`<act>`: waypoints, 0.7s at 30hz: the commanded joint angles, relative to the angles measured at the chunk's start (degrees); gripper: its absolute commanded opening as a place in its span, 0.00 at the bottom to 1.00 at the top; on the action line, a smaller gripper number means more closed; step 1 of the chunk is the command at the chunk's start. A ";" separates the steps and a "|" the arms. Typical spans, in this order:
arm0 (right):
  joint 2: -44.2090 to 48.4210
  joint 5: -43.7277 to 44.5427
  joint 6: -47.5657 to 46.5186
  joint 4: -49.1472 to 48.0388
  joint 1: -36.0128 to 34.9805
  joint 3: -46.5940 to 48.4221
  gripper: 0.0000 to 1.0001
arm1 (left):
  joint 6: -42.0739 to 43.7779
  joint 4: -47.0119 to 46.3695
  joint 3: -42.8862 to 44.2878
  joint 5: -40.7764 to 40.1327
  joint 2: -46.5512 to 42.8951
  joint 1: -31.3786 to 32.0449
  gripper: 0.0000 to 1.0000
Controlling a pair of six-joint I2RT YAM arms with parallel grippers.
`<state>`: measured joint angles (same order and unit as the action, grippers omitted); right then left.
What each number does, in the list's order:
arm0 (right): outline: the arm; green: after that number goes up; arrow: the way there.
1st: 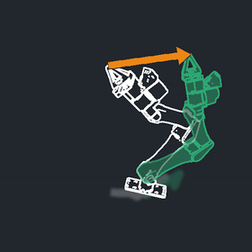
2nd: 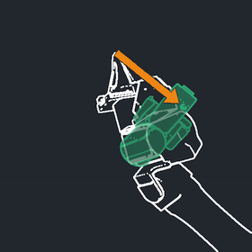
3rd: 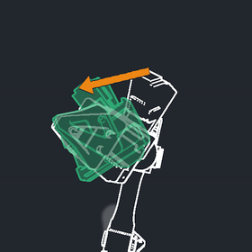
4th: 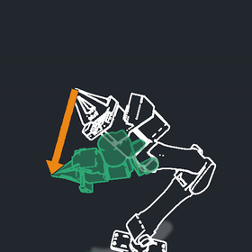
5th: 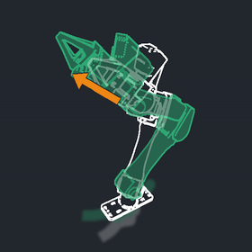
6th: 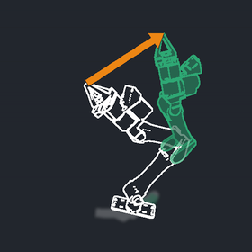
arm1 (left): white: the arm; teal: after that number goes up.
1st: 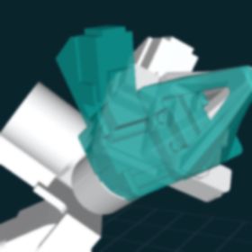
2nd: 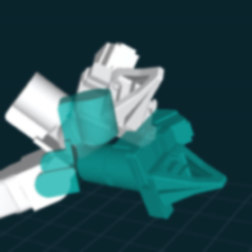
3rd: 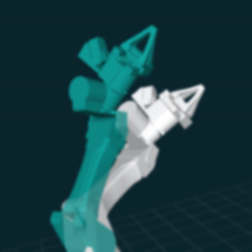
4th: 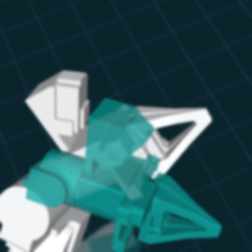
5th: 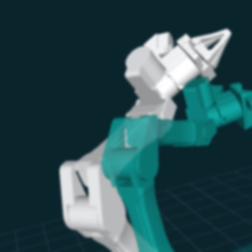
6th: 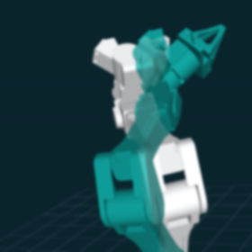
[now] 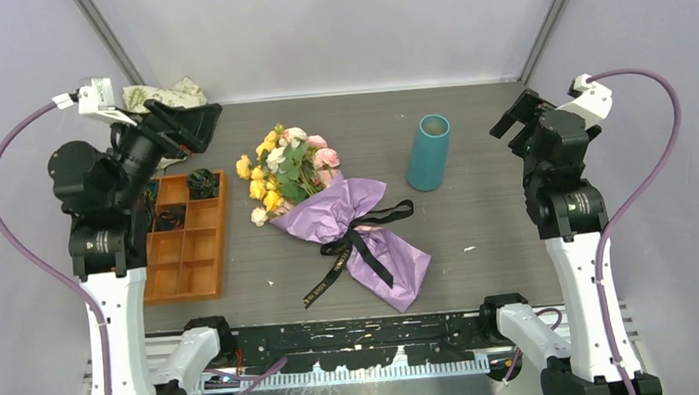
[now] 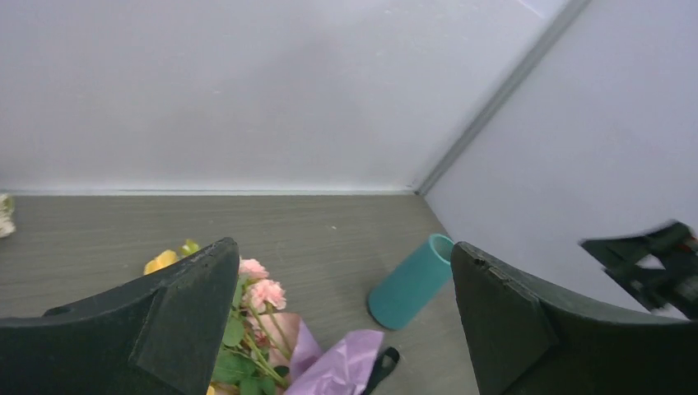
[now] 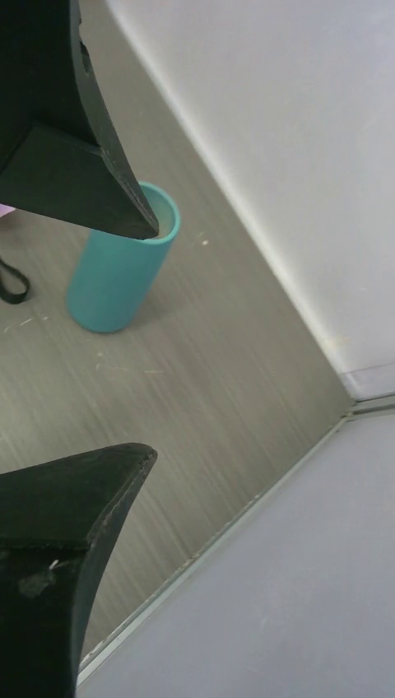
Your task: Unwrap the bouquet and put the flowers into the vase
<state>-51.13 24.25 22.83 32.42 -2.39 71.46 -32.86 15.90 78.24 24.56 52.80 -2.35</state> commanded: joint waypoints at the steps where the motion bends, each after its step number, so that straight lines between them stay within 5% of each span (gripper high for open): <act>1: -0.72 -1.71 1.48 4.89 -0.03 3.10 0.99 | -1.57 -1.58 7.71 13.92 -0.28 0.15 1.00; 8: 0.70 -7.17 8.04 0.42 -0.20 8.13 1.00 | -24.91 -4.72 12.35 14.27 0.33 0.15 1.00; 11: 2.33 -7.45 15.55 -1.01 -0.16 8.71 0.99 | -30.19 -11.01 11.25 17.41 1.38 0.11 1.00; 14: 0.13 -11.90 11.17 -0.67 -0.17 13.78 0.99 | -34.43 -24.58 5.69 16.27 1.89 0.15 1.00; 17: -1.55 -10.81 9.96 2.15 -0.17 18.03 0.99 | -34.43 -29.09 4.12 12.56 3.40 0.15 1.00; 21: -3.98 -10.76 9.71 4.33 -0.23 21.99 1.00 | -22.79 -13.38 9.99 7.42 4.35 0.15 1.00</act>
<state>-52.58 14.66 32.91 35.59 -2.46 88.92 -62.70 -3.60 83.22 36.77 55.96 -2.26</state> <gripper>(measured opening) 0.995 0.996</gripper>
